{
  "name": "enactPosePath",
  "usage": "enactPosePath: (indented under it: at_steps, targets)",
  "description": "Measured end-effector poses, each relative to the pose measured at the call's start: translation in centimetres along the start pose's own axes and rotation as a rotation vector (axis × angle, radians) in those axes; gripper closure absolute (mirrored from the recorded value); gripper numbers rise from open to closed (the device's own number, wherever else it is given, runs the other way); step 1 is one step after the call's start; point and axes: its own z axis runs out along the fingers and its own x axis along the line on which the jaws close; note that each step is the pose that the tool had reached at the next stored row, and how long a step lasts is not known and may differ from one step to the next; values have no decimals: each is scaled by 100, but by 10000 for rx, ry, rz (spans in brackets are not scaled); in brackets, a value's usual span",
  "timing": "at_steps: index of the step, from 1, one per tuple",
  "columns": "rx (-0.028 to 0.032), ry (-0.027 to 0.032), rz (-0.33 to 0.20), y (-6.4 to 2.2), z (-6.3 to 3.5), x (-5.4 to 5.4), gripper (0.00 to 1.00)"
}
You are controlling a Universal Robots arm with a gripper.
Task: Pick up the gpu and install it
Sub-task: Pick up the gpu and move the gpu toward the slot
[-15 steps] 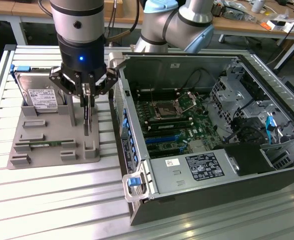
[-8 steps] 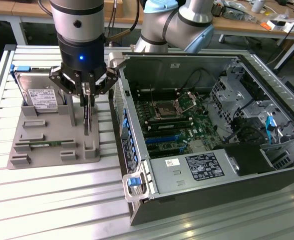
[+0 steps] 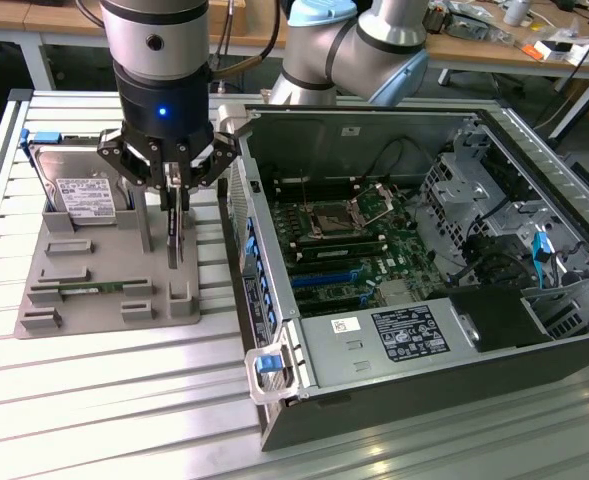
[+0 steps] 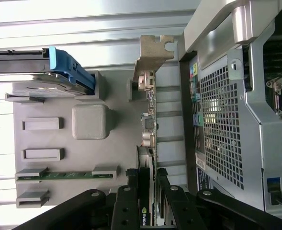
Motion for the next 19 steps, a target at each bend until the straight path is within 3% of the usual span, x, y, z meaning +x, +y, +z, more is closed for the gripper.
enactPosePath:
  at_steps: [19]
  targets:
    - [-1,0,0,3,-61,-2,74]
